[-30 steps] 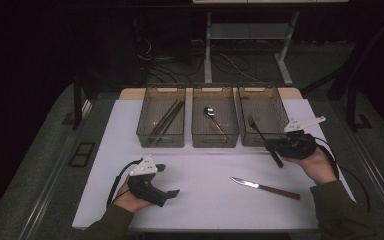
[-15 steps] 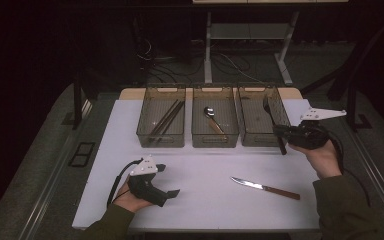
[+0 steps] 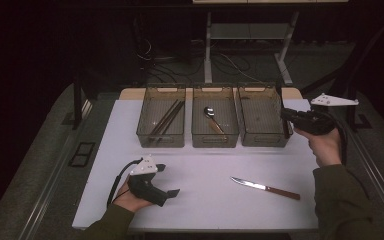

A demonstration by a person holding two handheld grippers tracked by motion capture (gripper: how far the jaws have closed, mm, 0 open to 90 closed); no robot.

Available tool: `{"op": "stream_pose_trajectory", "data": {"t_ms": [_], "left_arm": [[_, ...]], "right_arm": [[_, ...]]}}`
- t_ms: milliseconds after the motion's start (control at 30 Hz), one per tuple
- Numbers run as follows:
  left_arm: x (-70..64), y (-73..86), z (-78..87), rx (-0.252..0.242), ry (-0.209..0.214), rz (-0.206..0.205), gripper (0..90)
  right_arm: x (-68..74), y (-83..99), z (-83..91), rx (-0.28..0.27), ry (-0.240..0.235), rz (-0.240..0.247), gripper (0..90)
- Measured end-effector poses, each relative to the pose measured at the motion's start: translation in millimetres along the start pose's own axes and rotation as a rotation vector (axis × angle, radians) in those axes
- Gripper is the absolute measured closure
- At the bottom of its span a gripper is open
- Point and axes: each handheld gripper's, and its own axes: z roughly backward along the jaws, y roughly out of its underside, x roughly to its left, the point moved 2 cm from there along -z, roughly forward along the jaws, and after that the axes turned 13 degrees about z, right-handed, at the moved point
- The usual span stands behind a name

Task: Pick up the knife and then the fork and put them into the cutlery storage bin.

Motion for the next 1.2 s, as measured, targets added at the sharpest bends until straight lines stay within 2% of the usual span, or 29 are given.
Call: {"op": "stream_pose_trajectory", "data": {"t_ms": [100,200,367,600,900,1000,1067,1200], "left_arm": [[0.1,0.0,0.0,-0.004,0.001,0.005,0.0],[0.0,0.0,0.1,-0.003,0.003,0.001,0.0],[0.0,0.0,0.9,-0.003,0.004,0.003,0.0],[0.1,0.0,0.6,-0.002,0.005,0.003,0.0],[-0.1,0.1,0.7,-0.001,0.007,0.001,0.0],[0.0,0.1,0.6,-0.001,0.007,0.002,0.0],[-0.1,0.1,0.6,-0.002,0.006,0.002,0.0],[-0.1,0.1,0.5,-0.001,0.006,0.002,0.0]], "right_arm": [[-9.1,-6.6,-5.8,-0.007,0.012,-0.016,77.1],[-14.9,-11.7,-13.9,0.007,0.033,-0.006,77.1],[-20.8,-8.8,-33.9,0.078,0.058,0.015,77.1],[-21.3,9.8,-56.4,0.195,0.043,0.016,77.1],[-16.1,22.6,-71.1,0.348,0.026,0.075,75.7],[-15.4,21.3,-69.4,0.329,0.037,0.067,66.1],[-15.3,20.1,-67.0,0.320,0.044,0.069,63.0],[-14.8,16.6,-57.4,0.250,0.031,0.025,56.8]]}}
